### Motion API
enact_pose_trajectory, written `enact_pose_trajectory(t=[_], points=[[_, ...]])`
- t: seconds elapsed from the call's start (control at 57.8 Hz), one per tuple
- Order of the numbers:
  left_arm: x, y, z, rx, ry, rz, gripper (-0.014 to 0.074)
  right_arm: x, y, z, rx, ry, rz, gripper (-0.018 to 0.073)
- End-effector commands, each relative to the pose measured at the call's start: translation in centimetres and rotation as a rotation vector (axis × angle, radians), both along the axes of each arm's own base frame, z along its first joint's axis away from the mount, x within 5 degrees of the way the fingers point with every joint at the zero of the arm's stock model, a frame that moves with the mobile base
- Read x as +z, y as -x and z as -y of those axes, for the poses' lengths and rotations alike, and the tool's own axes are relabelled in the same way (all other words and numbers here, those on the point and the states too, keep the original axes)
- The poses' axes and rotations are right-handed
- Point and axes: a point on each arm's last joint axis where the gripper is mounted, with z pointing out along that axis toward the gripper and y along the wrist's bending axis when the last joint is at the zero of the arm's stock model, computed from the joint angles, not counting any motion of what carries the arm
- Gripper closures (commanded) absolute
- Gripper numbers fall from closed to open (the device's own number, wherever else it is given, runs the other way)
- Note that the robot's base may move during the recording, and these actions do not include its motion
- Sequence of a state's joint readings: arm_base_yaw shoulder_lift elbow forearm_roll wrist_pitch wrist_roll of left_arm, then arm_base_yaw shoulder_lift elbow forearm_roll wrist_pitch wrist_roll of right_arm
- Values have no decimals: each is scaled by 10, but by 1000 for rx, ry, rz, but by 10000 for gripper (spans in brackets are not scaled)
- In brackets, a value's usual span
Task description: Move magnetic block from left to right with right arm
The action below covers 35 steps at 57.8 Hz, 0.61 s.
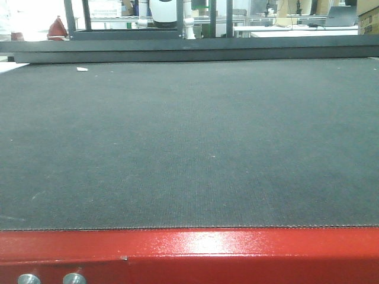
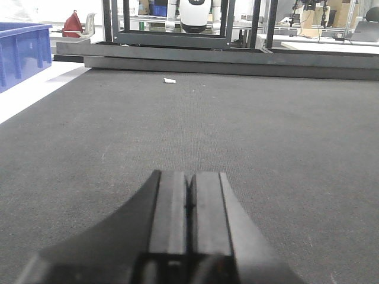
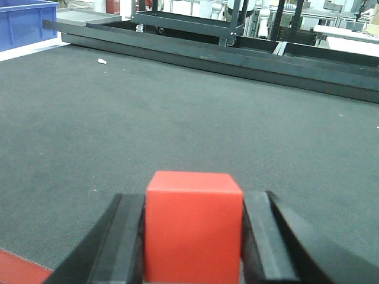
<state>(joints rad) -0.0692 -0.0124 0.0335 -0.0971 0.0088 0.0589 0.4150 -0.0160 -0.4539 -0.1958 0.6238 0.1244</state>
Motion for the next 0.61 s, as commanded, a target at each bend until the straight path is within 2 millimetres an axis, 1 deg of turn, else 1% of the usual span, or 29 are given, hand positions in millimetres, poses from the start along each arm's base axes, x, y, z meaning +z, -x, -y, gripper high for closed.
enact_pose_trajectory(t=[0.0, 0.589], points=[[6, 1, -1, 9, 18, 93, 722, 15, 3, 1, -1, -11, 112, 365], [6, 1, -1, 9, 18, 93, 722, 15, 3, 1, -1, -11, 112, 365]])
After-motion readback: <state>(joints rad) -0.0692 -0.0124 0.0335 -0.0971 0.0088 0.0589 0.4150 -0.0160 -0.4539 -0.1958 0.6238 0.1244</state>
